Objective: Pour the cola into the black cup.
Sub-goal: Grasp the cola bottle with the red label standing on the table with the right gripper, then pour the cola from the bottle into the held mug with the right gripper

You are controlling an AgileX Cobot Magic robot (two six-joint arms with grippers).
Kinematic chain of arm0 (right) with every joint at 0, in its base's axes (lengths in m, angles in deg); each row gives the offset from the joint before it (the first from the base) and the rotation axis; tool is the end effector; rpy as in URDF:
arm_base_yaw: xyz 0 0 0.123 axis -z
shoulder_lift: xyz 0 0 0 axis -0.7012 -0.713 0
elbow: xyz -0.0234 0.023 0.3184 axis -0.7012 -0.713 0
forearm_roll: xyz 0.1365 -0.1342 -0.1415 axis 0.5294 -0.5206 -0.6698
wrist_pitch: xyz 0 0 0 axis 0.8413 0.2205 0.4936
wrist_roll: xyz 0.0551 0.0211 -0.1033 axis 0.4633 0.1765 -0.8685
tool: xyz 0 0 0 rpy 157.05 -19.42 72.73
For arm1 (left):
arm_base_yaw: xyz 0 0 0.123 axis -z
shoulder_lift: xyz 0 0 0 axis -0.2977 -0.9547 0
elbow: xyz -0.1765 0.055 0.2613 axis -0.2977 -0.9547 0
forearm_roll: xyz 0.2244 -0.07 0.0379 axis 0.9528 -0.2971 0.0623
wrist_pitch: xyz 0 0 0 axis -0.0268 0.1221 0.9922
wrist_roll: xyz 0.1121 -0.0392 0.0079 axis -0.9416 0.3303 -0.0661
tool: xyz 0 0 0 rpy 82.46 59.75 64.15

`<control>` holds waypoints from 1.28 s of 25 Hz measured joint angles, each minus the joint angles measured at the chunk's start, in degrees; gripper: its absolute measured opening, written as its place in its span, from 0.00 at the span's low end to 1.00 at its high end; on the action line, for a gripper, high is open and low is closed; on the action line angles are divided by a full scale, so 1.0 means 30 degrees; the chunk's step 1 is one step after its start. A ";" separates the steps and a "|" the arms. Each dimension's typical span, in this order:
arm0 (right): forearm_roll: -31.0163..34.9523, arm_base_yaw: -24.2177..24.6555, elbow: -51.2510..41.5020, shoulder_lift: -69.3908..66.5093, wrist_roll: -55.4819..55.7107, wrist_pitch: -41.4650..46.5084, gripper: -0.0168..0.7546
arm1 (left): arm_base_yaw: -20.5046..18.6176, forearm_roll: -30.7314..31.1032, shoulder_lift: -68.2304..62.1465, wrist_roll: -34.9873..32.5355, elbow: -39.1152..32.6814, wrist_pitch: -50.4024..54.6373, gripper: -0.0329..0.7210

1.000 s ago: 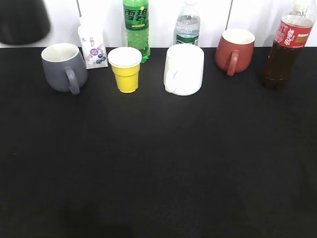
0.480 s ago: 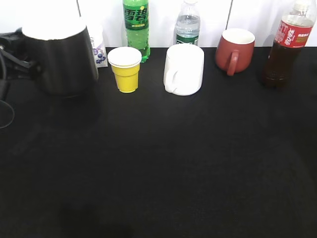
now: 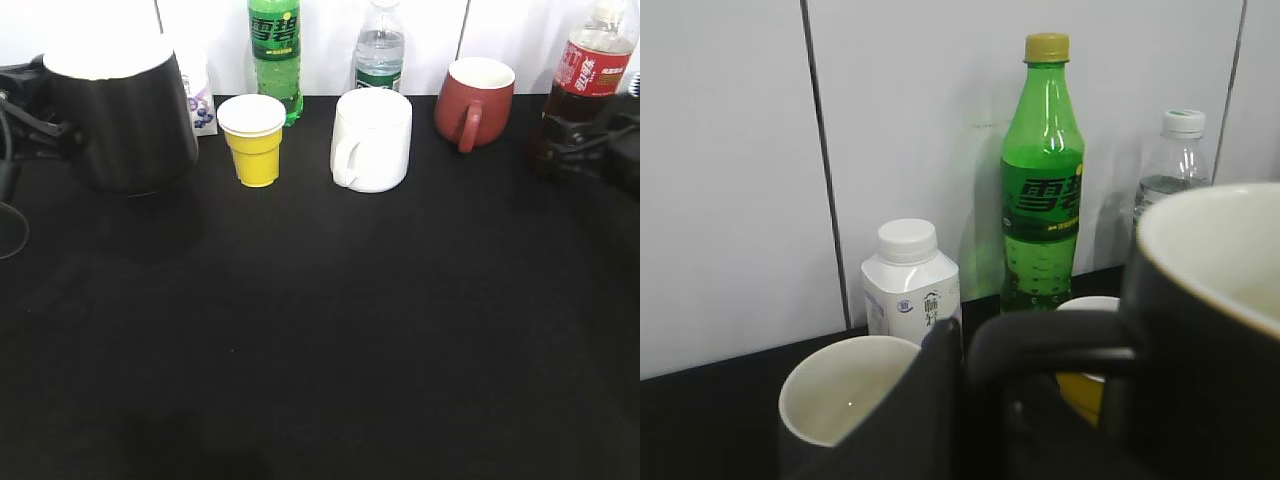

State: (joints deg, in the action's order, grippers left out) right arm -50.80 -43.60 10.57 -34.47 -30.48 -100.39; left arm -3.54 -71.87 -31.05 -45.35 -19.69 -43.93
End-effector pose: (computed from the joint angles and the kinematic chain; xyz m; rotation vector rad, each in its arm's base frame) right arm 0.3876 0.0098 0.1795 -0.0655 1.7195 0.1214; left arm 0.2601 -0.0819 0.2803 0.3053 1.5820 -0.3078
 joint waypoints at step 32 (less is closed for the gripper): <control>-0.2704 -0.4030 -0.0396 0.4791 -0.1724 -0.0531 0.53 | 0.0000 0.4377 0.0000 0.0021 0.0000 -0.0952 0.09</control>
State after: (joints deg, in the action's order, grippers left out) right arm -58.92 -55.69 9.38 -20.10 -35.65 -101.98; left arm -3.54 -58.74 -31.05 -45.29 -19.69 -46.79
